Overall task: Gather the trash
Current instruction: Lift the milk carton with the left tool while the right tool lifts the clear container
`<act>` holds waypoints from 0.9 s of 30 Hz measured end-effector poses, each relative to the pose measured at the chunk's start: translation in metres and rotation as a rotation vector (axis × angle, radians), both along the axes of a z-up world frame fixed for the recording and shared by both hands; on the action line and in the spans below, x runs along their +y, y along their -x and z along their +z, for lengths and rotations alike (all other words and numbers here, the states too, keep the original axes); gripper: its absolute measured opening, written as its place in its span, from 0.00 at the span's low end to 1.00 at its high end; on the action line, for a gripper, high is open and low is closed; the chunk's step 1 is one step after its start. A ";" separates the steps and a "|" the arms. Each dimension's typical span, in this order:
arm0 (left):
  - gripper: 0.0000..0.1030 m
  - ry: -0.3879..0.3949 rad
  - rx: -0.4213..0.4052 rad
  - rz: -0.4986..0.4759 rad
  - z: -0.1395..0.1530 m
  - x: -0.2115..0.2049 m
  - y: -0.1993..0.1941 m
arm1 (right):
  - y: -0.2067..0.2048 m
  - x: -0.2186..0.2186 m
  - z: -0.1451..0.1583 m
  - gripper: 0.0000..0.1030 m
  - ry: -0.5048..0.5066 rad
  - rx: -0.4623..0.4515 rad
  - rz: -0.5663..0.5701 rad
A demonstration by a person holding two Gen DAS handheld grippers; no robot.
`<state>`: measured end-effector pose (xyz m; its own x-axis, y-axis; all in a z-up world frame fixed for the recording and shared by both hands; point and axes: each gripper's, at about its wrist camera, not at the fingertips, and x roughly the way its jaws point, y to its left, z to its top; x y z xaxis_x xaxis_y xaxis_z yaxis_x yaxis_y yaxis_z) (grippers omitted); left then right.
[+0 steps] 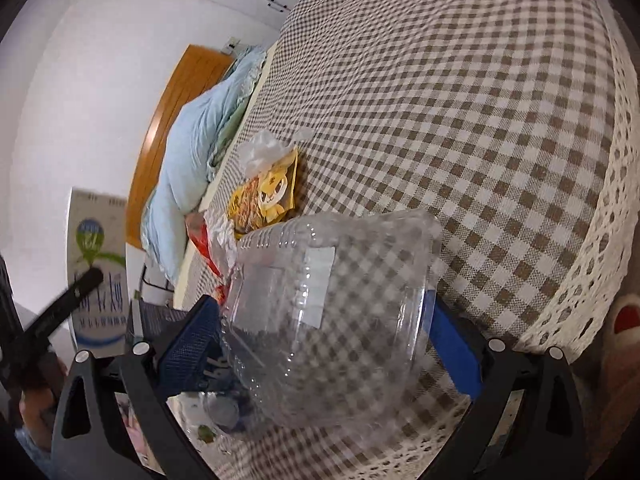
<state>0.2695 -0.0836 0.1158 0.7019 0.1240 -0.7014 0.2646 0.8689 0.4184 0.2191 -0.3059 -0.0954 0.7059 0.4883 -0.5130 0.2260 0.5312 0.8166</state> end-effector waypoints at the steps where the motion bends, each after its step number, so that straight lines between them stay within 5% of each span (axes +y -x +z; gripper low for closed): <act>1: 0.70 0.006 -0.001 0.011 0.001 0.003 0.003 | -0.004 0.000 -0.004 0.94 -0.014 0.000 -0.003; 4: 0.70 0.022 -0.002 0.028 0.004 0.011 0.005 | -0.001 -0.007 -0.006 0.94 -0.072 0.005 0.000; 20: 0.70 0.134 -0.005 0.133 0.001 0.041 0.014 | -0.019 0.008 -0.005 0.94 -0.036 0.025 -0.021; 22: 0.70 0.146 -0.004 0.144 0.000 0.044 0.015 | -0.016 0.002 -0.005 0.89 -0.062 0.035 -0.010; 24: 0.70 0.154 -0.002 0.152 0.000 0.047 0.017 | -0.013 -0.004 -0.008 0.66 -0.066 0.067 -0.015; 27: 0.70 0.166 -0.001 0.161 -0.001 0.052 0.021 | -0.012 -0.009 -0.011 0.65 -0.106 0.057 0.000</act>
<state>0.2486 -0.0317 0.1148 0.6831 0.1181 -0.7208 0.1162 0.9567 0.2668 0.2313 -0.3154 -0.1068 0.6768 0.5423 -0.4979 0.2737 0.4425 0.8540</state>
